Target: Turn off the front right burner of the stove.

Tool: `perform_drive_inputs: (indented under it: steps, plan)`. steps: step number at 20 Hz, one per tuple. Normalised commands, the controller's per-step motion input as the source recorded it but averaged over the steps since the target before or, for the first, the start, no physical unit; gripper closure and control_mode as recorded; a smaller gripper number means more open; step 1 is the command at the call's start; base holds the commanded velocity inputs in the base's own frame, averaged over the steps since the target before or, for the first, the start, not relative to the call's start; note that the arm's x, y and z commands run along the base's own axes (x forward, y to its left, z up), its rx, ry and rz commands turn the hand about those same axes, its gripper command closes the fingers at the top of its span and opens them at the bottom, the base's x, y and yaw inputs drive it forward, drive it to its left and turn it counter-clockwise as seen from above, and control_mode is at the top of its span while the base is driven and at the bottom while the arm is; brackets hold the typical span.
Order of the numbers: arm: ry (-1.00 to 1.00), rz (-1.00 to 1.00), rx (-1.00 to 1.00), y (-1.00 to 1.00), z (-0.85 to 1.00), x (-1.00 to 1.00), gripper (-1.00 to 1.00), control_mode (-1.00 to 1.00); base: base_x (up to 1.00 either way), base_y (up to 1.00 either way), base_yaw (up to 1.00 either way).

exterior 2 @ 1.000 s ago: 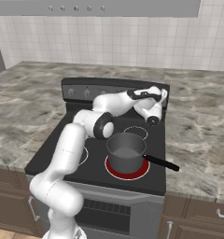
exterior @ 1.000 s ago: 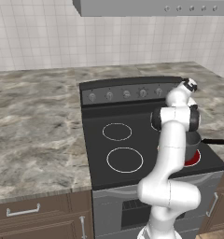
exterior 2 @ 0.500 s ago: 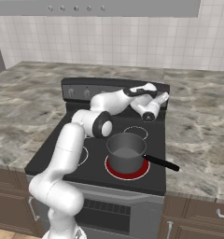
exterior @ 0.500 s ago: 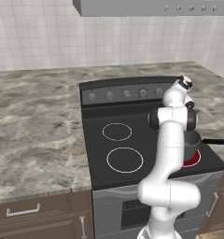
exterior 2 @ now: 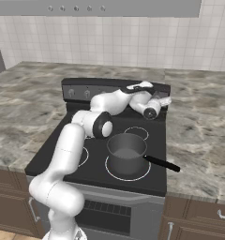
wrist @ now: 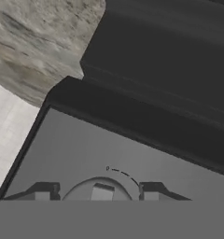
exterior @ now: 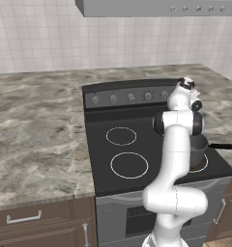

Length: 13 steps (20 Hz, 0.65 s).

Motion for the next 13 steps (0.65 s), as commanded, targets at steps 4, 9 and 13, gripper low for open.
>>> perform_drive_inputs:
  steps: [4, 9, 13]
  plan:
    - [0.00, -0.08, 0.43, 0.00, 0.00, 0.00, 1.00, -1.00, 0.00, 0.00, 0.00]
    - [0.00, -0.07, 0.40, 0.00, 0.02, 0.00, 1.00, -1.00, 0.00, 0.00, 0.00]
    - [0.00, -0.06, 0.38, 0.00, 0.01, 0.00, 1.00, -1.00, 0.00, 0.00, 0.00]
